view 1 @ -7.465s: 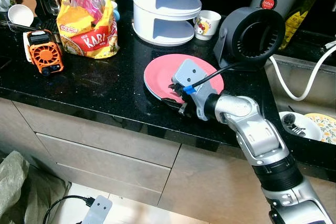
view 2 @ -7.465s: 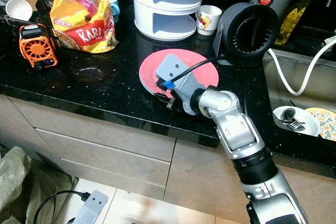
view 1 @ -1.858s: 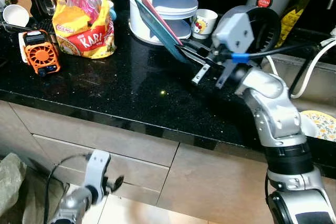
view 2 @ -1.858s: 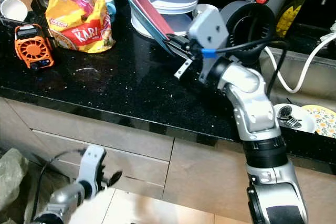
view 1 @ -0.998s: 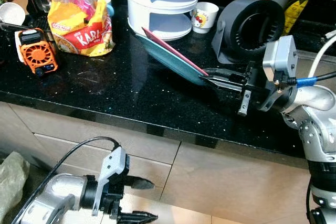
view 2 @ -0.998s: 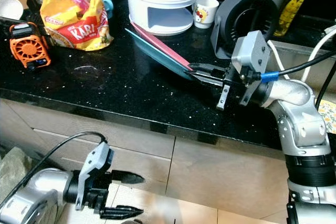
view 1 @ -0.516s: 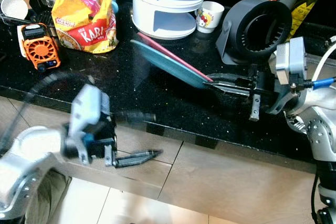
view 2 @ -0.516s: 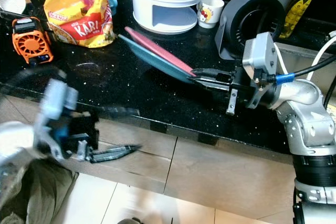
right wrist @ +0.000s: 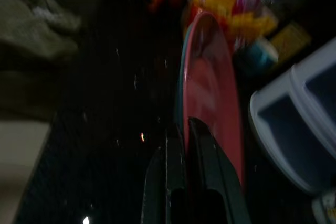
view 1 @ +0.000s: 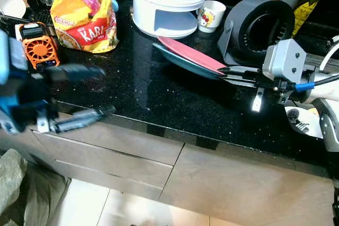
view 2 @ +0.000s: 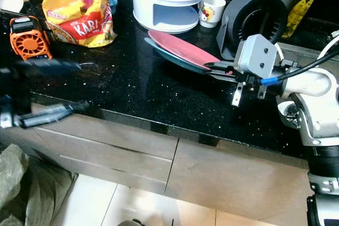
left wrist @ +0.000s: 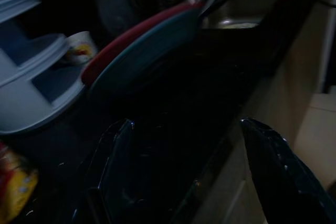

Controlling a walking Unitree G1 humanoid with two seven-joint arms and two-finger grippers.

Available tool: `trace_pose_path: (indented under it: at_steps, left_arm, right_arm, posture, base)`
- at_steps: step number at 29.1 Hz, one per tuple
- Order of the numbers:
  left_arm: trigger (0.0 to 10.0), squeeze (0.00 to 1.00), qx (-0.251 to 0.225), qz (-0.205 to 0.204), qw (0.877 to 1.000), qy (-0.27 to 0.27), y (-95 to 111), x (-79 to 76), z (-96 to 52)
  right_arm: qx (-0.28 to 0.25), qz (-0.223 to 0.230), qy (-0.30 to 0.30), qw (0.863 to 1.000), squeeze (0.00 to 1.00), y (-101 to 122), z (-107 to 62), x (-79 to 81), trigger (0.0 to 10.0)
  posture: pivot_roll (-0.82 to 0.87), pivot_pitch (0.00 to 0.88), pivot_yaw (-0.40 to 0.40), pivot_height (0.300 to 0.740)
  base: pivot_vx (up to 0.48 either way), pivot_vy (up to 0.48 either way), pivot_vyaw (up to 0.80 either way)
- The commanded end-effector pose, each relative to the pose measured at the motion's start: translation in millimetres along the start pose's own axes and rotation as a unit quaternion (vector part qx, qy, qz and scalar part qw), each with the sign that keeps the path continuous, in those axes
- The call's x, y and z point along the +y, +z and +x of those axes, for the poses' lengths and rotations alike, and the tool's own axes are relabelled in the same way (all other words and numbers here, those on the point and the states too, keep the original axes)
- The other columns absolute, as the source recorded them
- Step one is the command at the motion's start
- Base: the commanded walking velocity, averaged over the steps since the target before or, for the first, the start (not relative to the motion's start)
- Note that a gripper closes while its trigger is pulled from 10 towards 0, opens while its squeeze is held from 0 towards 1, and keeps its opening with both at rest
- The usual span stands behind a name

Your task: Kitchen organization

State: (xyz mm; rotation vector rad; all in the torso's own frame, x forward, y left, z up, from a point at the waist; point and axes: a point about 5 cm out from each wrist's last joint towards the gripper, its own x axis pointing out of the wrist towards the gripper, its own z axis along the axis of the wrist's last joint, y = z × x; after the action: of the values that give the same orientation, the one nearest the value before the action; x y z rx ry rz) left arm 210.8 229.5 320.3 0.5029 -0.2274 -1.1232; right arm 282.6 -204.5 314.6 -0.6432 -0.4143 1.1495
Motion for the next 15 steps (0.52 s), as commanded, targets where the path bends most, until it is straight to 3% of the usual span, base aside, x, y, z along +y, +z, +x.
trace_pose_path:
  at_steps: [1, 5, 7, 13, 15]
  left_arm:
    - [10.0, 0.0, 0.005, 0.024, 1.0, -0.003, 11.8, 4.2, -5.4]
    - [10.0, 0.0, -0.002, 0.029, 1.0, 0.001, 17.5, 6.5, -8.3]
    - [10.0, 0.0, -0.022, 0.033, 0.999, 0.006, 27.4, 11.4, -15.0]
    - [10.0, 0.0, -0.05, 0.035, 0.998, 0.0, 34.7, 14.7, -17.2]
    - [10.0, 0.0, -0.081, 0.025, 0.996, -0.022, 39.8, 13.9, -17.8]
  right_arm:
    - [-0.049, -0.009, 0.009, 0.999, 0.0, 23.9, -15.6, -5.7, 0.0]
    - [-0.07, 0.011, 0.04, 0.997, 0.0, 30.5, -22.8, -1.1, 0.0]
    - [-0.106, 0.027, 0.091, 0.99, 0.0, 39.9, -28.7, 7.6, 0.0]
    - [-0.135, 0.049, 0.139, 0.98, 0.0, 45.3, -29.8, 17.5, 0.0]
    - [-0.149, 0.09, 0.182, 0.968, 0.0, 41.1, -30.3, 24.9, 0.0]
  posture:
    - [0.16, 0.066, -0.076, 0.74]
    - [0.16, 0.066, -0.073, 0.74]
    - [0.16, 0.069, -0.073, 0.74]
    - [0.16, 0.069, -0.068, 0.74]
    - [0.15, 0.069, -0.065, 0.74]
  base:
    - [0.0, 0.0, 0.0]
    - [0.0, 0.0, 0.0]
    - [0.0, 0.0, 0.0]
    - [0.0, 0.0, 0.0]
    - [0.0, 0.0, 0.0]
